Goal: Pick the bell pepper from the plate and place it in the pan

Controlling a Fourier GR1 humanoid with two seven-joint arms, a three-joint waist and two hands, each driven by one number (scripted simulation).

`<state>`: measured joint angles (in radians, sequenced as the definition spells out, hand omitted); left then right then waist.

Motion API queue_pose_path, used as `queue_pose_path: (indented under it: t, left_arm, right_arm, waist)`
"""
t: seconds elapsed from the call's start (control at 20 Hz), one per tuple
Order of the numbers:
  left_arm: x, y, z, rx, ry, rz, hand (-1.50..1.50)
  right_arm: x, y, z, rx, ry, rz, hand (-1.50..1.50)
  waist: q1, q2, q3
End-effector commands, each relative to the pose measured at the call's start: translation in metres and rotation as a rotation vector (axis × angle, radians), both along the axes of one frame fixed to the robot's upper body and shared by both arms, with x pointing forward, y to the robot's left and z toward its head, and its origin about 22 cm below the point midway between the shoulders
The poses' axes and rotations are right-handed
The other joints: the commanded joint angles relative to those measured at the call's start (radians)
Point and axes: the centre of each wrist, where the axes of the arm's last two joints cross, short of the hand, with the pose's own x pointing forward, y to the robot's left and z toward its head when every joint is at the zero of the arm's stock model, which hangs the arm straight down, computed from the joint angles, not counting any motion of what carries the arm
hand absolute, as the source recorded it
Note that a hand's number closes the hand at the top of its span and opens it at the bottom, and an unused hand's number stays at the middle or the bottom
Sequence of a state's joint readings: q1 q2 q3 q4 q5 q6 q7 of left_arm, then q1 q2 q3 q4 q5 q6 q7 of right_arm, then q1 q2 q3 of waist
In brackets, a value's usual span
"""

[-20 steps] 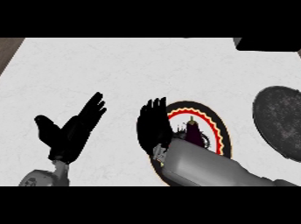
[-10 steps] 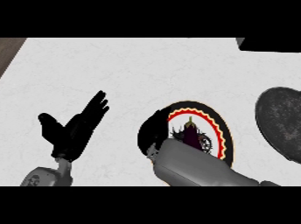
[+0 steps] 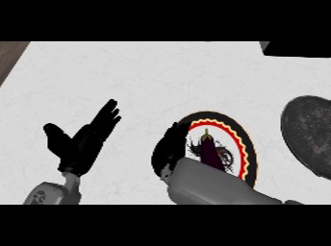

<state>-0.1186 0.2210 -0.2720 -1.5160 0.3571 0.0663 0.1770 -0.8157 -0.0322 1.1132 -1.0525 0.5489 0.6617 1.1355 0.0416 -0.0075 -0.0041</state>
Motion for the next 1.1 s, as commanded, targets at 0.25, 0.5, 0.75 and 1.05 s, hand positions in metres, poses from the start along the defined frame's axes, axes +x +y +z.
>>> queue_pose_path:
  t: [0.25,0.5,0.75,1.05]
  left_arm:
    - [-0.001,0.019,-0.007,0.004,0.01,0.021,0.0]
    - [0.005,0.014,0.004,0.008,0.008,0.036,0.0]
    - [0.001,0.002,0.002,0.001,0.007,0.02,0.0]
    - [0.0,0.009,-0.01,-0.006,0.009,0.027,0.0]
  right_arm:
    - [-0.014,0.008,-0.014,-0.282,-0.167,-0.062,-1.5]
    - [-0.023,0.007,-0.017,-0.268,-0.144,-0.064,-1.5]
    - [0.003,0.001,-0.019,-0.294,-0.161,-0.086,-1.5]
    - [0.004,0.008,-0.007,-0.273,-0.17,0.015,1.5]
  waist:
    - [-0.023,0.003,0.002]
    - [-0.03,0.002,0.003]
    - [-0.025,0.008,0.004]
    - [-0.027,0.009,0.004]
